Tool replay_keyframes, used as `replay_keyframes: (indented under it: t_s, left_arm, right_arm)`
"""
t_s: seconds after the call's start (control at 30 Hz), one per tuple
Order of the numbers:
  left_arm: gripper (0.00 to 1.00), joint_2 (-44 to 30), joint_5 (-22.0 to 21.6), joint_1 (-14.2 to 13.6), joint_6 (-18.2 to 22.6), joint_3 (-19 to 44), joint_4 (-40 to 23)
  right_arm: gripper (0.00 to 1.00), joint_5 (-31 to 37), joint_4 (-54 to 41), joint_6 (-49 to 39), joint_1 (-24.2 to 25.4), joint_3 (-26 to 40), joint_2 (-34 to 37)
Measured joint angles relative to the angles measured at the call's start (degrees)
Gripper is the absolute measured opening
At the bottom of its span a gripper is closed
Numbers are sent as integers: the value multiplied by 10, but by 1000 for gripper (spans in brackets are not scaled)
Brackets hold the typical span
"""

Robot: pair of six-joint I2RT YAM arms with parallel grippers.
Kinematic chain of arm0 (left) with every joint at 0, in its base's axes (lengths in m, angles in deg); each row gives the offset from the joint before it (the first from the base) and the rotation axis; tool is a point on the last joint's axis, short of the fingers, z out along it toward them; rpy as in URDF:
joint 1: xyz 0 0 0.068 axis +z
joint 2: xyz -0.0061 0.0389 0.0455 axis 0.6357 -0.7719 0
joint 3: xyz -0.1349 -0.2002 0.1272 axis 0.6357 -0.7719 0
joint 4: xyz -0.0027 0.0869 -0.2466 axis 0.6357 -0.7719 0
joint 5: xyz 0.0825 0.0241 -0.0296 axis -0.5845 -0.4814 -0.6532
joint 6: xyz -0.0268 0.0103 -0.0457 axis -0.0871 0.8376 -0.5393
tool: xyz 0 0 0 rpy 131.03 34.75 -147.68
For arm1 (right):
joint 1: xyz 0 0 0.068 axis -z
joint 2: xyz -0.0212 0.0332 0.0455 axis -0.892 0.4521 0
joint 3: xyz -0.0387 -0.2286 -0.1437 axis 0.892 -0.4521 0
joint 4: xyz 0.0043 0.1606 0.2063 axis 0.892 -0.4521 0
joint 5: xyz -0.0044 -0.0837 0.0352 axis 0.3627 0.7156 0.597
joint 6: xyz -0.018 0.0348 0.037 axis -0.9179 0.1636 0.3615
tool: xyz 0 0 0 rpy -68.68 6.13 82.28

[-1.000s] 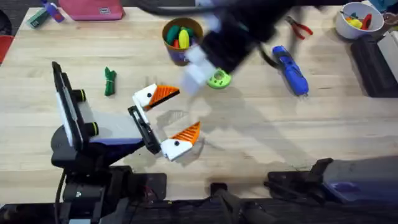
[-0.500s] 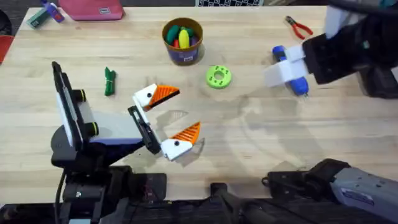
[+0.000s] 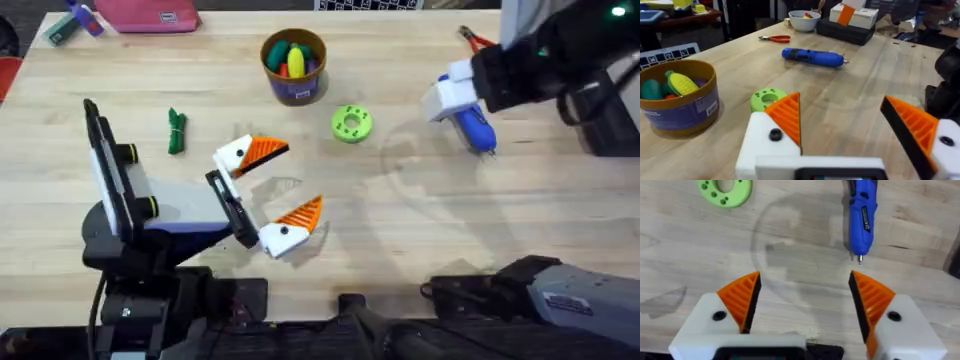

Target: Pick up the gripper from the table and insert it into the empty holder that is missing its gripper. Then pick up a screw, insert it into the mounting hole, and use the screwdriver to tighten it. Finally, clean up the table by picking up the vegetable and placing it into the bucket.

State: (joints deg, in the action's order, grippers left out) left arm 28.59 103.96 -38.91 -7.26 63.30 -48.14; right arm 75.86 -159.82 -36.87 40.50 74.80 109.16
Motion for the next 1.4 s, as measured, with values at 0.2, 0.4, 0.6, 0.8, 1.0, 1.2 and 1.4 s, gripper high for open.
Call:
replay_keyframes:
  t_s: [0.2, 0.4, 0.6, 0.8, 1.0, 1.2, 1.4]
  left_arm:
    - [985, 0, 0, 0, 0, 0, 0]
    - [426, 0, 0, 0, 0, 0, 0]
    - [11, 0, 0, 0, 2, 0, 0]
    - [11, 0, 0, 0, 1, 0, 0]
    - [11, 0, 0, 0, 1, 0, 0]
    - [11, 0, 0, 0, 1, 0, 0]
    - [11, 0, 0, 0, 1, 0, 0]
  right_arm:
    - [991, 0, 12, 8, 28, -3, 46]
    - [993, 0, 56, 4, 63, -4, 56]
    - [993, 0, 107, -40, 117, -4, 58]
    - [994, -10, 158, -127, 185, -4, 96]
    - [994, -43, 189, -192, 235, -4, 180]
    - [994, -55, 219, -238, 235, -4, 272]
    - [993, -59, 222, -260, 237, 21, 343]
